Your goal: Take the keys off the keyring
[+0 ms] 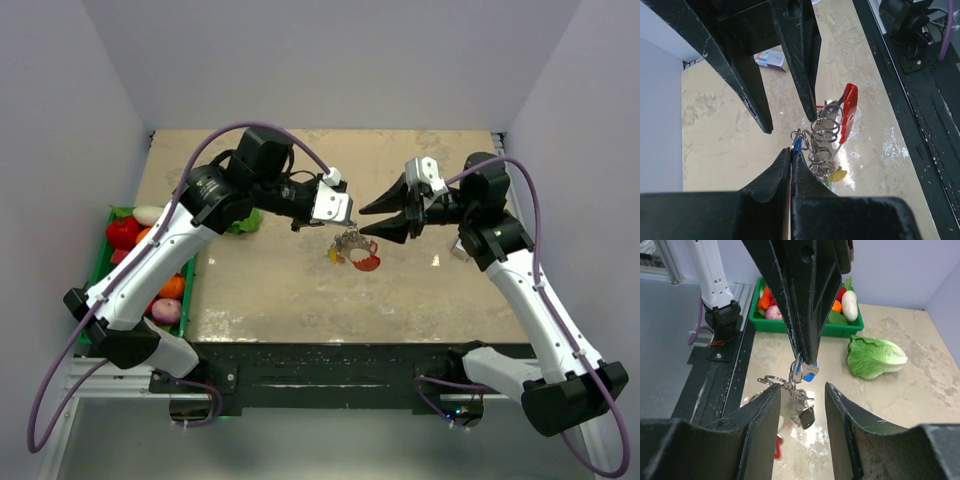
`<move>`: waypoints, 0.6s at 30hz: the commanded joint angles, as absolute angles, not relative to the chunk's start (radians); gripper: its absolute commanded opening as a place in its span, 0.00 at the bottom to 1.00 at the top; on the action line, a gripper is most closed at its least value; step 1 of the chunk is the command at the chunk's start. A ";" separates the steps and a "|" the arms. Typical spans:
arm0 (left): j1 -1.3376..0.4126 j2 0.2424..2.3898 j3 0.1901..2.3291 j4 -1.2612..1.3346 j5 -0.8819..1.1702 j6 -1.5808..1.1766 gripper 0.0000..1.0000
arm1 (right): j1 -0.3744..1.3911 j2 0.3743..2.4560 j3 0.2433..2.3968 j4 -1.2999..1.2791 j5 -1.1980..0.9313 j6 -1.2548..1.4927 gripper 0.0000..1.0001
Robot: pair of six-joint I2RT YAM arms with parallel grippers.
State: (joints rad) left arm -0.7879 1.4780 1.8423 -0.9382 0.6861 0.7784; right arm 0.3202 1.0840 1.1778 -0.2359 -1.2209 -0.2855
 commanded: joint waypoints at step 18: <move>-0.798 1.463 1.898 -0.876 0.657 0.762 0.00 | 0.325 1.077 1.126 -0.060 -1.264 -0.118 0.35</move>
